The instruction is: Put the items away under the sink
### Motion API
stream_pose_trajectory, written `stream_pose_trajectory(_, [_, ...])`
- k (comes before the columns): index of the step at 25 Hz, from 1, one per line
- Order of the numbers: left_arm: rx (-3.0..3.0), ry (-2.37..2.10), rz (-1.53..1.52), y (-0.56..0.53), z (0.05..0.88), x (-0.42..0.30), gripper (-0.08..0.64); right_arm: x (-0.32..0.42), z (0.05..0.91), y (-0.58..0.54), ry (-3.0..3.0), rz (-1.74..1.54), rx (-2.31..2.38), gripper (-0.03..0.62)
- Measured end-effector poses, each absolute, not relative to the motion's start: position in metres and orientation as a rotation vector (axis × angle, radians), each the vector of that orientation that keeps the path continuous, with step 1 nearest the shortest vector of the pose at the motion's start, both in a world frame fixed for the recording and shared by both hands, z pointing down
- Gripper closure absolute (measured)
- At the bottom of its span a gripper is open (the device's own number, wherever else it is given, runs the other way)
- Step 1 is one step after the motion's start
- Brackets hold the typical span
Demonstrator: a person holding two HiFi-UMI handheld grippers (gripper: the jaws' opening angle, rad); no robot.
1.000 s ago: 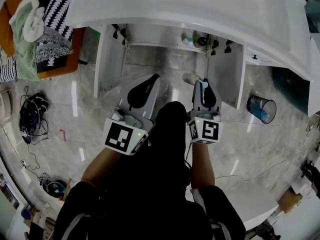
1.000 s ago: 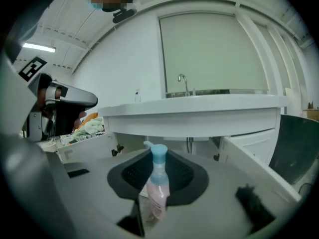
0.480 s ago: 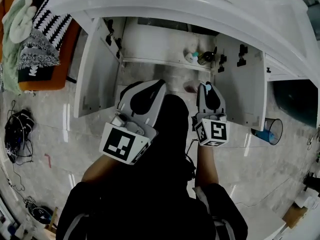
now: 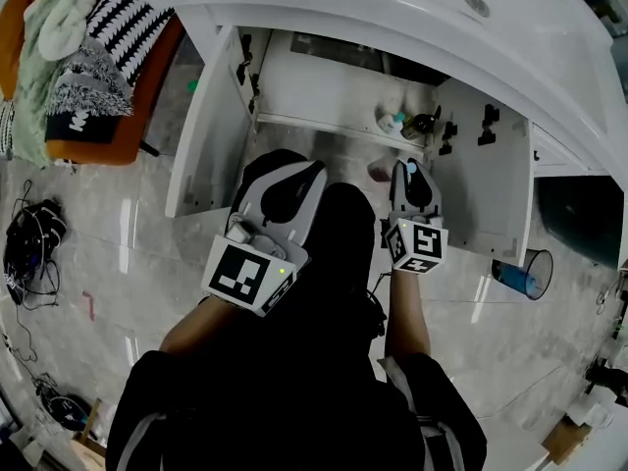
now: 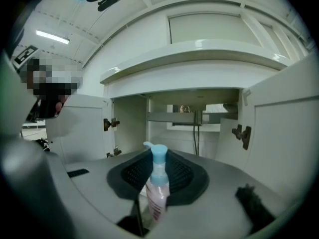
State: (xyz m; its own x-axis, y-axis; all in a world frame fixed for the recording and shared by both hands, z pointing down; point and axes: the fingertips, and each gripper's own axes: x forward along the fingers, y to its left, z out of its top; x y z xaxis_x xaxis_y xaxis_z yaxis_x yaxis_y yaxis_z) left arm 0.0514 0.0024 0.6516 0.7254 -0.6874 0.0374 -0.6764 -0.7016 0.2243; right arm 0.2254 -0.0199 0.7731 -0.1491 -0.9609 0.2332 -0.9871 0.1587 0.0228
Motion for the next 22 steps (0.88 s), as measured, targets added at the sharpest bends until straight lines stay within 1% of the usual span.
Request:
stream_pose_trajectory(13, [2.695, -1.072, -0.107, -0.019, 0.663, 0.038, 0.554, 0.213, 0.792, -0.061, -2.251, 0.186, 1.910, 0.506])
stream_pose_trajectory(17, [2.696, -1.119, -0.136, -0.034, 0.662, 0.045, 0.554, 0.212, 0.802, -0.080, -2.276, 0.189, 1.865, 0.506])
stream_pose_trajectory(22, [2.649, -1.121, -0.076, -0.047, 0.667, 0.061, 0.554, 0.212, 0.815, -0.104, -2.311, 0.200, 1.827, 0.506])
